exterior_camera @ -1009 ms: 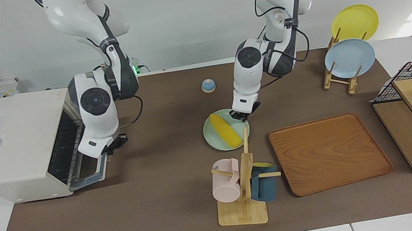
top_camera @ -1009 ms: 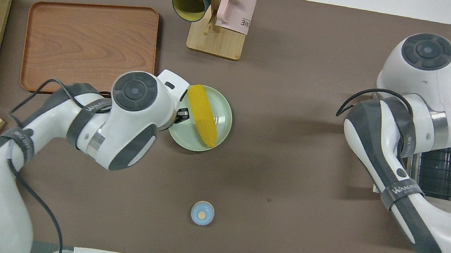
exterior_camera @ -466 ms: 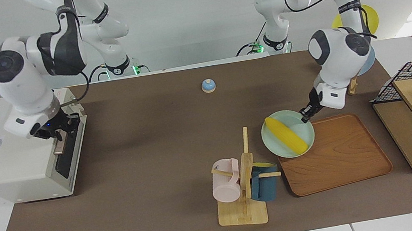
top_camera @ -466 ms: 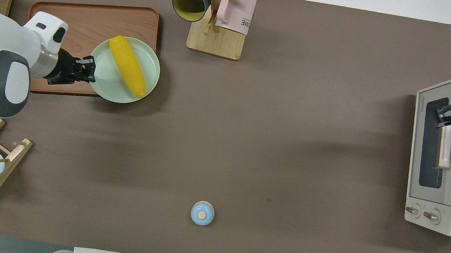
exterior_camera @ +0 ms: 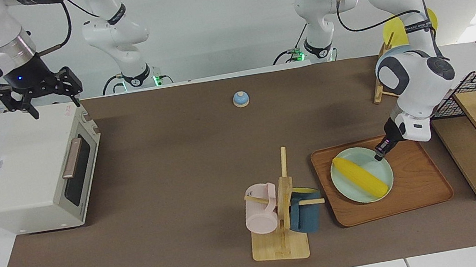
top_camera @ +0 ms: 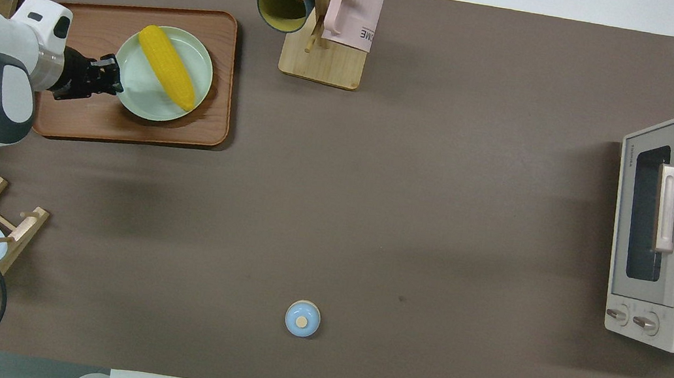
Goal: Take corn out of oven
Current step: 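Carry the plate with the left gripper onto the wooden tray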
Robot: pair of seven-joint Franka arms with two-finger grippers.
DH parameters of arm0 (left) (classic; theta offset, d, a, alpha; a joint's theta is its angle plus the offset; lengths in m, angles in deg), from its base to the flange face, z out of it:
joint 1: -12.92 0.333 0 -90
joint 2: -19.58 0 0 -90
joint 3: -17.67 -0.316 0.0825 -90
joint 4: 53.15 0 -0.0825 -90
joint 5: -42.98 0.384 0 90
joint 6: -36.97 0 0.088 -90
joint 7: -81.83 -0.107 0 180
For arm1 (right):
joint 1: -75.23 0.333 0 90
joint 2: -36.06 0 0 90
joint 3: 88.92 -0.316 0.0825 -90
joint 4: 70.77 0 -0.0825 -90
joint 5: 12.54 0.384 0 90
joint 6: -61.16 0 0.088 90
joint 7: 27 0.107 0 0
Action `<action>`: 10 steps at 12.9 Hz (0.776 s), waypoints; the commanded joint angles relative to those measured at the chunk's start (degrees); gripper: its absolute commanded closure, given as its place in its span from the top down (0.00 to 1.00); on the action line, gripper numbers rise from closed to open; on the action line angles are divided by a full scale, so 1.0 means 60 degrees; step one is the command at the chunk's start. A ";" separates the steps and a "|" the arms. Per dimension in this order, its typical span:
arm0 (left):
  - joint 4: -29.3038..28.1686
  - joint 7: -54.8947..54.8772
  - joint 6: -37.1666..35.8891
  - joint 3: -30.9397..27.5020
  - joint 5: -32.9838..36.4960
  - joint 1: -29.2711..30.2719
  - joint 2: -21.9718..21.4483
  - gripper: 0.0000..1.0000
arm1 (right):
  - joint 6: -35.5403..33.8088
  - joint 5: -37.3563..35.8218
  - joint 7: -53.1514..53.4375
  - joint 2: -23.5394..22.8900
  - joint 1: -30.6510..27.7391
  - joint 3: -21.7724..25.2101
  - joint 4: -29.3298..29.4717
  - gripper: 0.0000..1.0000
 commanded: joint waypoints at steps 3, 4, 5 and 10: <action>0.0118 -0.0235 -0.1602 -0.0672 -0.0073 0.0428 -0.1269 1.00 | -0.0063 0.0197 0.0588 -0.0059 -0.0211 -0.0015 -0.0151 1.00; 0.0205 -0.0279 -0.2421 -0.0790 0.0739 0.0429 -0.1710 1.00 | -0.0063 0.0182 0.0603 -0.0045 -0.0197 -0.0029 -0.0151 1.00; 0.0481 -0.0279 -0.3357 -0.0762 0.2038 0.0386 -0.2279 1.00 | -0.0063 0.0168 0.0603 -0.0030 -0.0182 -0.0030 -0.0122 1.00; 0.3259 -0.3218 -0.8584 -0.0777 0.2637 0.0342 -0.3414 1.00 | 0.0040 -0.0140 0.0735 0.0247 0.0943 0.0613 -0.0223 1.00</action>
